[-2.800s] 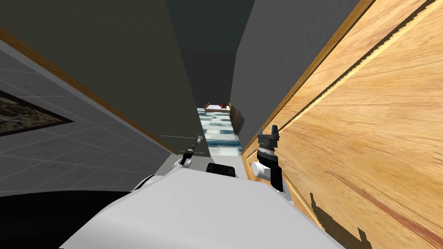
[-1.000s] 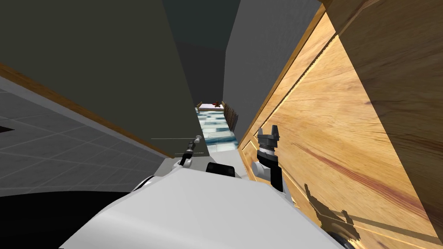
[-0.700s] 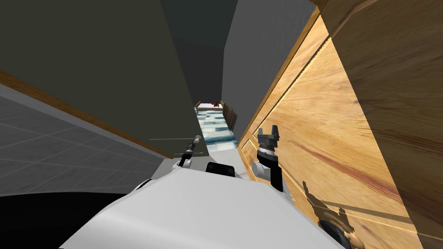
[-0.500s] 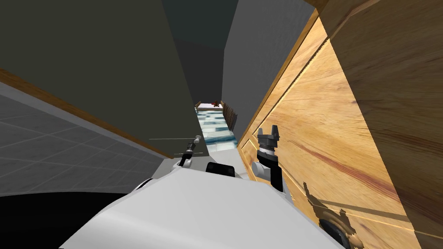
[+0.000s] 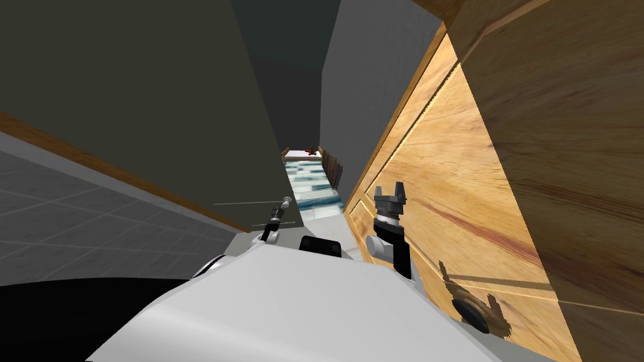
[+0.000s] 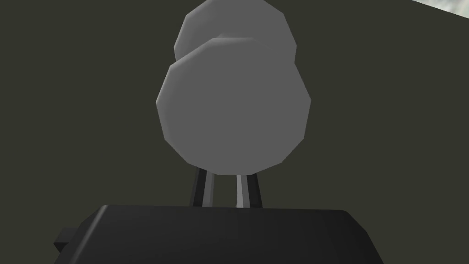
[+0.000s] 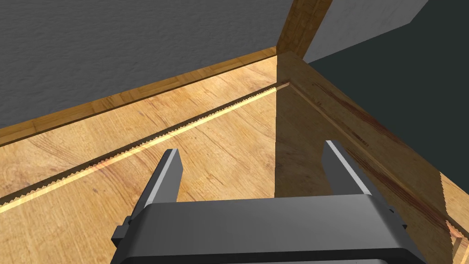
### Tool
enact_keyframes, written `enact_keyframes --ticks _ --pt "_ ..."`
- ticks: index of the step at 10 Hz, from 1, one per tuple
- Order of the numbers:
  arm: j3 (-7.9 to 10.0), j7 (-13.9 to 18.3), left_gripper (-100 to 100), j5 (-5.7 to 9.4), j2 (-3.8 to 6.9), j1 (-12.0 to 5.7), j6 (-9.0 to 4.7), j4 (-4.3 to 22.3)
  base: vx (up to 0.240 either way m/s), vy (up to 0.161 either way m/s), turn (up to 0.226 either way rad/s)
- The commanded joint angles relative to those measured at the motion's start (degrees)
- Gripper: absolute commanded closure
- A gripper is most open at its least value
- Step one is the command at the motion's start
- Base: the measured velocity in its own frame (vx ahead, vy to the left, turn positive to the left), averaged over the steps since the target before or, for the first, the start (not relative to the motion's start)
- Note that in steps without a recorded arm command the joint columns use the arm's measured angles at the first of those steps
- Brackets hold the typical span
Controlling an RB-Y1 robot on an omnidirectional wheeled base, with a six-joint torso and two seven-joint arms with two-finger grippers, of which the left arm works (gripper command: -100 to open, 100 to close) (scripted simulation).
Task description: Pull the door open
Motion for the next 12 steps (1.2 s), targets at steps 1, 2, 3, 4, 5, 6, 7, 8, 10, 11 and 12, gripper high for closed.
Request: enact_keyframes --ticks 1,2,3,4,5,6,7,8,10,11,12 --pt "-0.55 -0.3 100 -0.23 -0.89 0.66 0.73 -2.9 -0.006 0.002 -0.002" --pt "-0.80 2.1 100 0.93 -0.88 0.75 0.95 -3.6 -0.034 0.012 -0.063" --pt "-1.05 3.7 100 2.07 -0.87 0.84 1.16 -3.8 -0.086 0.033 -0.195" --pt "-1.05 4.5 100 2.07 -0.87 0.84 1.16 -3.8 -0.067 0.034 -0.075" --pt "-1.05 4.5 100 2.07 -0.87 0.84 1.16 -3.8 -0.022 0.009 0.007" --pt "-0.31 6.0 -100 3.07 -0.80 1.76 2.76 -4.2 -0.054 0.034 -0.016" --pt "-0.27 7.1 -100 3.42 -1.02 1.62 2.82 -4.2 -0.090 0.036 -0.038" --pt "-0.22 8.5 -100 3.87 -1.29 1.43 2.90 -4.1 -0.109 -0.001 -0.085" --pt "-0.11 11.9 -100 4.93 -1.93 0.98 3.09 -4.1 -0.116 -0.009 -0.100" --pt "-0.04 13.7 -100 5.54 -2.30 0.73 3.20 -4.0 -0.092 0.003 -0.080" --pt "0.03 15.4 -100 6.20 -2.69 0.46 3.31 -4.0 -0.098 0.009 -0.083"
